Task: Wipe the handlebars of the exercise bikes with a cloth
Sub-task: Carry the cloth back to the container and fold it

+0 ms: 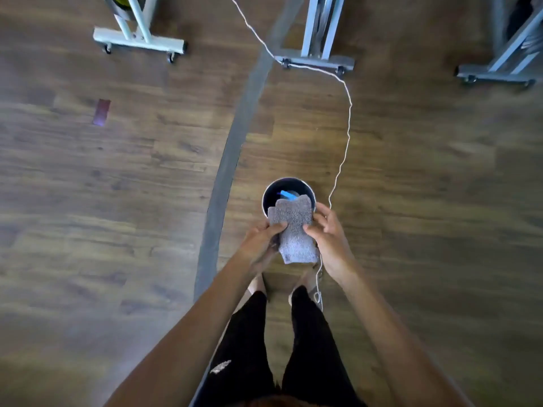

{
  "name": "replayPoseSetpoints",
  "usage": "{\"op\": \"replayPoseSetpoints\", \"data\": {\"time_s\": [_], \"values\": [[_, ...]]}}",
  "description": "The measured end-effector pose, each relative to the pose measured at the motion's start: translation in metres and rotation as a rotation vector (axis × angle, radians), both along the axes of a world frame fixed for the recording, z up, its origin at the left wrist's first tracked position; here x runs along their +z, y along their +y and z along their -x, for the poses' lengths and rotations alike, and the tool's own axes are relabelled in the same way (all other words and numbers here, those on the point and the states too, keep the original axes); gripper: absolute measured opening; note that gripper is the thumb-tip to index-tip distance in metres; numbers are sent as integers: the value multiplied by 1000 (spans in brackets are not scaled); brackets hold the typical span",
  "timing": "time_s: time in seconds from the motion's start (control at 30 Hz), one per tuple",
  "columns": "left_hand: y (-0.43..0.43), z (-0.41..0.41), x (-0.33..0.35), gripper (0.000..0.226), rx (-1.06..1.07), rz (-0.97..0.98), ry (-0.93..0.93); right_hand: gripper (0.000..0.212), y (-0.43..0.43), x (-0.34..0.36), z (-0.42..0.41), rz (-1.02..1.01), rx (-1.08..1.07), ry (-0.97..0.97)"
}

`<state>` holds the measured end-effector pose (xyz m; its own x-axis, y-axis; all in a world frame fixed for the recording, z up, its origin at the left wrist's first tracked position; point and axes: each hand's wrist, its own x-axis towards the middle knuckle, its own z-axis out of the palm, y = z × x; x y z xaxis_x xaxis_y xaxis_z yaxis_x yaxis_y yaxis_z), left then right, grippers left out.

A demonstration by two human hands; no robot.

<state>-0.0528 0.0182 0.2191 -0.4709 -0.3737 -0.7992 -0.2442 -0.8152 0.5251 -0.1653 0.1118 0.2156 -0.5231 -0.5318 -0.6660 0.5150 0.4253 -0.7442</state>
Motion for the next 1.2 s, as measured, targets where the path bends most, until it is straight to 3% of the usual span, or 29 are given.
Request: {"op": "replayPoseSetpoints", "data": {"time_s": [0.07, 0.17, 0.37, 0.6, 0.73, 0.87, 1.03, 1.2], "values": [[5, -7, -54, 10, -34, -11, -66, 47, 7, -50, -7, -60, -59, -134], [12, -15, -140, 22, -103, 1, -113, 36, 11, -130, -15, -128, -108, -253], [16, -11, -302, 28, -244, 69, -192, 31, 15, -296, -14, -297, 36, -174], [6, 13, -429, 21, -266, 253, -196, 28, 1, -418, 22, -283, 125, 31], [6, 23, -465, 46, -416, 515, -325, 27, 0, -452, 24, -356, 185, 225], [8, 20, -474, 61, -483, 623, -435, 40, 7, -458, 15, -411, 486, 533], [3, 9, -471, 49, -606, 741, -431, 47, 16, -453, 16, -499, 601, 612], [-1, 12, -428, 33, -594, 784, -496, 41, 18, -415, 21, -451, 511, 552]]}}
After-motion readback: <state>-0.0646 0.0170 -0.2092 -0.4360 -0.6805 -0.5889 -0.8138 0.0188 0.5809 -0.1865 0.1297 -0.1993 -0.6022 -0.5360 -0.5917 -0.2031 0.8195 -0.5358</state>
